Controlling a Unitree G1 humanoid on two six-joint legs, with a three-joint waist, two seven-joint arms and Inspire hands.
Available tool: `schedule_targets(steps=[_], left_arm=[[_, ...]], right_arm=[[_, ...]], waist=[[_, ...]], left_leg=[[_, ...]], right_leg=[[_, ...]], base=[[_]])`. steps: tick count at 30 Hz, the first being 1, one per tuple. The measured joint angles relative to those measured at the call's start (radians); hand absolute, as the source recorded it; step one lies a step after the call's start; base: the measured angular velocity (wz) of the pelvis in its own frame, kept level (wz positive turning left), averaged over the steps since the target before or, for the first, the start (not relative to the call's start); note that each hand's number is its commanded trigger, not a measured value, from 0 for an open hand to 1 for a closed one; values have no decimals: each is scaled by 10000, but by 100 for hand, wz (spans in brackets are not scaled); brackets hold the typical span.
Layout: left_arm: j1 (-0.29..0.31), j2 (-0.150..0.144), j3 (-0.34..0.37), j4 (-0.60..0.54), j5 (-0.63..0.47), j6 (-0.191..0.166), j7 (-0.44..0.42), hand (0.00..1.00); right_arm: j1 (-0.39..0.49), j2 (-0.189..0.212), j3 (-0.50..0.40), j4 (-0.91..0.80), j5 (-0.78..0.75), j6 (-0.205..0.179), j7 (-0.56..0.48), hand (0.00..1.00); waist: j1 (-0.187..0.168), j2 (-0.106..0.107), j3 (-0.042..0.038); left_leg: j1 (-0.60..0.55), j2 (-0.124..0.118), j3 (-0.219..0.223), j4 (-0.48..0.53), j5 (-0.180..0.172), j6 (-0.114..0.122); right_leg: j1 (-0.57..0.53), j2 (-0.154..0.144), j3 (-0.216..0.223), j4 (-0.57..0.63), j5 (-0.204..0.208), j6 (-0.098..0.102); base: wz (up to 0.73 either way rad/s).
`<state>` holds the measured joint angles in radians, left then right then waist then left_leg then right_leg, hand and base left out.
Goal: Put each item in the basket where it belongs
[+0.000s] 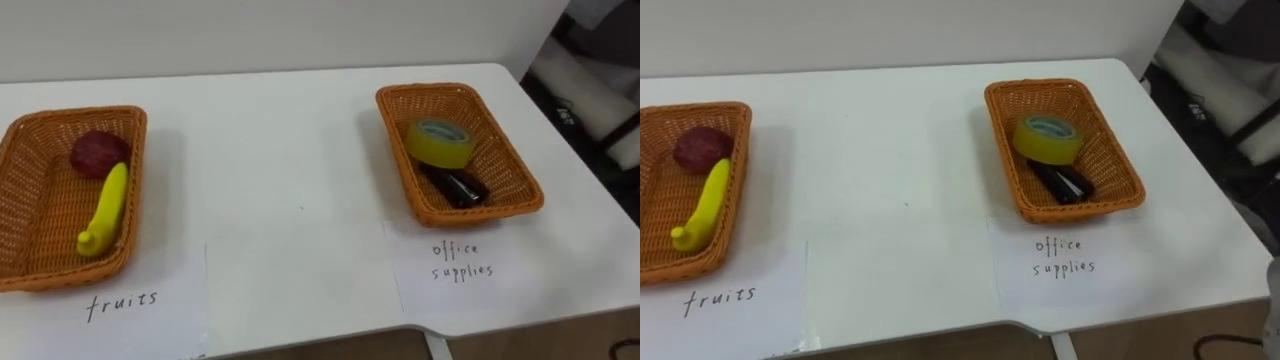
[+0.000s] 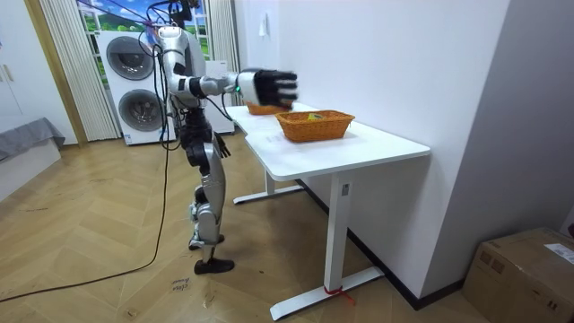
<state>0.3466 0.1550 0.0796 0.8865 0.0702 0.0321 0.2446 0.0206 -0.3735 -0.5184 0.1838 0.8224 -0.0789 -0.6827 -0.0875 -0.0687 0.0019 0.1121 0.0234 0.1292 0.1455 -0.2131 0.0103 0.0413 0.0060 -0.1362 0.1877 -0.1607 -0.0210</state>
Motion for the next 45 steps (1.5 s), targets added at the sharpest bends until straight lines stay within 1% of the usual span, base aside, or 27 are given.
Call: schedule_targets(steps=[2,3,7,9,12,14,16,19,21,23,24,25,26,28,30,31,32,33,34,36,37,39,40,42,43,45], left_arm=[[60,6,0,8,-3,-3,113,0],[69,-1,-1,-17,2,-3,136,0],[4,-40,-1,-18,4,-8,140,0],[-69,-58,3,-20,-8,-109,132,0],[-66,-129,69,-27,-5,-203,119,0],[-30,-219,213,-7,-14,-204,121,0],[-36,-231,238,-5,-41,-204,119,0],[-35,-238,217,-8,-371,-204,110,0],[-36,-224,187,-8,-583,-204,84,0],[-83,-231,164,-6,-598,-215,31,0],[-97,-237,152,-7,-590,-222,-17,0],[-97,-245,157,-6,-589,-221,-38,0],[-109,-271,166,31,-592,-221,-99,0],[-218,-333,169,255,-593,-218,-164,0],[-248,-518,317,485,-556,-211,-241,0],[-252,-562,389,514,-566,-210,-289,0],[-251,-578,400,593,-567,-207,-405,0],[-212,-585,414,648,-573,-147,-479,0],[-186,-586,434,651,-582,-123,-540,0],[-165,-581,462,770,-598,-87,-679,0],[-163,-583,464,784,-593,-76,-705,0],[-172,-584,601,849,-563,-49,-805,0],[-193,-582,660,915,-566,-21,-804,0],[-173,-566,731,1103,-562,119,-812,0],[-157,-568,729,1149,-554,124,-818,0],[-118,-589,716,1247,-482,127,-812,0]], right_arm=[[402,246,-117,372,461,-195,-446,0],[592,388,-120,592,646,-203,-698,0],[835,732,-126,1834,671,-354,-939,0],[1021,973,-157,2601,682,-365,-1010,0],[1277,1149,-195,3665,735,-373,-1138,0],[1439,1205,-264,4211,753,-373,-1282,0],[1586,1229,-275,4641,877,-394,-1378,0],[1741,1272,-262,5193,1516,-525,-1440,0],[1834,1452,-226,5360,1800,-584,-1559,0],[1837,1577,-128,5798,1863,-635,-1574,0],[1870,1715,-89,6014,2009,-635,-1564,0],[1898,1811,-50,6089,2012,-635,-1554,0],[1971,2025,38,6317,2023,-635,-1498,0],[1966,2284,335,6957,2055,-620,-1272,0],[2053,2524,636,7919,2039,-498,-711,0],[2047,2563,657,8169,2051,-458,-528,0],[2013,2617,660,8545,2056,-293,-170,0],[1993,2640,831,8879,1956,-138,200,0],[1996,2638,1020,9033,1886,-64,422,0],[1934,2646,1673,9648,1057,265,1471,0],[1898,2641,1837,9794,804,337,1738,0],[1858,2637,2477,10092,-387,656,2734,0],[1844,2636,2662,10146,-665,723,2976,0],[1711,2642,3380,10291,-1987,970,3928,0],[1672,2647,3535,10289,-2330,1016,4151,0],[1561,2684,3999,10288,-3496,1028,4830,0]], waist=[[15,15,-8],[2,22,-11],[-163,53,-24],[-192,77,-32],[-266,77,-33],[-279,78,-31],[-301,84,-29],[-344,98,-20],[-435,128,-17],[-431,128,-17],[-419,161,4],[-419,161,5],[-416,182,-14],[-376,205,-42],[-279,286,-113],[-235,303,-123],[-142,335,-115],[-123,359,-107],[-108,360,-109],[-15,398,-98],[27,393,-97],[278,390,-97],[347,391,-95],[465,398,-87],[504,409,-83],[686,432,-71]], left_leg=[[-41,-3,-11,12,-1,2],[-76,-5,-8,14,-1,2],[-123,-13,-21,30,-1,3],[-111,-7,-22,30,0,2],[-82,-11,-24,24,0,2],[-52,-20,-24,5,0,2],[-48,-21,-21,5,-1,3],[-17,-21,-25,-12,-14,1],[42,-15,-28,-23,-32,-8],[42,-13,-22,-23,-35,-10],[27,-17,-19,-25,-42,-10],[25,-19,-20,-26,-47,-12],[25,-18,-20,-27,-50,-16],[34,-12,-28,-26,-59,-23],[52,-25,-67,-6,-59,-23],[68,-28,-64,-1,-59,-23],[143,-33,-56,-1,-59,-23],[220,-47,-47,8,-59,-23],[249,-54,-24,13,-65,-26],[330,-15,-51,69,-163,-31],[322,-10,-57,73,-163,-31],[355,-1,-60,82,-164,-34],[369,2,-61,79,-164,-34],[396,6,-98,78,-163,-35],[391,5,-110,80,-163,-35],[367,-2,-149,81,-163,-35]], right_leg=[[-22,-8,-27,1,-2,3],[-66,-8,-26,4,-4,5],[-79,-16,-23,5,-32,16],[-49,-15,-20,-13,-39,9],[-43,-11,35,-2,-75,8],[-32,-15,64,18,-103,16],[-40,-11,97,13,-114,20],[-64,-7,115,27,-140,22],[-62,-8,114,35,-158,15],[-65,-15,112,66,-160,12],[-83,-22,104,173,-196,8],[-94,-26,105,175,-225,10],[-91,-24,105,171,-232,9],[-67,-17,104,169,-239,5],[-38,-25,97,186,-236,3],[-21,-28,101,185,-236,4],[46,-34,114,175,-238,7],[94,-50,108,145,-286,25],[96,-58,128,147,-341,28],[120,-82,139,201,-426,15],[118,-77,143,204,-426,14],[126,-55,141,201,-412,-2],[142,-59,138,191,-407,-7],[208,-82,-11,159,-389,-14],[213,-90,-40,148,-380,-17],[217,-90,-50,109,-363,-6]], base=[[5],[0],[3],[0],[0],[0],[0],[0],[0],[0],[0],[0],[0],[0],[0],[0],[0],[0],[0],[0],[0],[0],[0],[6],[4],[5]])
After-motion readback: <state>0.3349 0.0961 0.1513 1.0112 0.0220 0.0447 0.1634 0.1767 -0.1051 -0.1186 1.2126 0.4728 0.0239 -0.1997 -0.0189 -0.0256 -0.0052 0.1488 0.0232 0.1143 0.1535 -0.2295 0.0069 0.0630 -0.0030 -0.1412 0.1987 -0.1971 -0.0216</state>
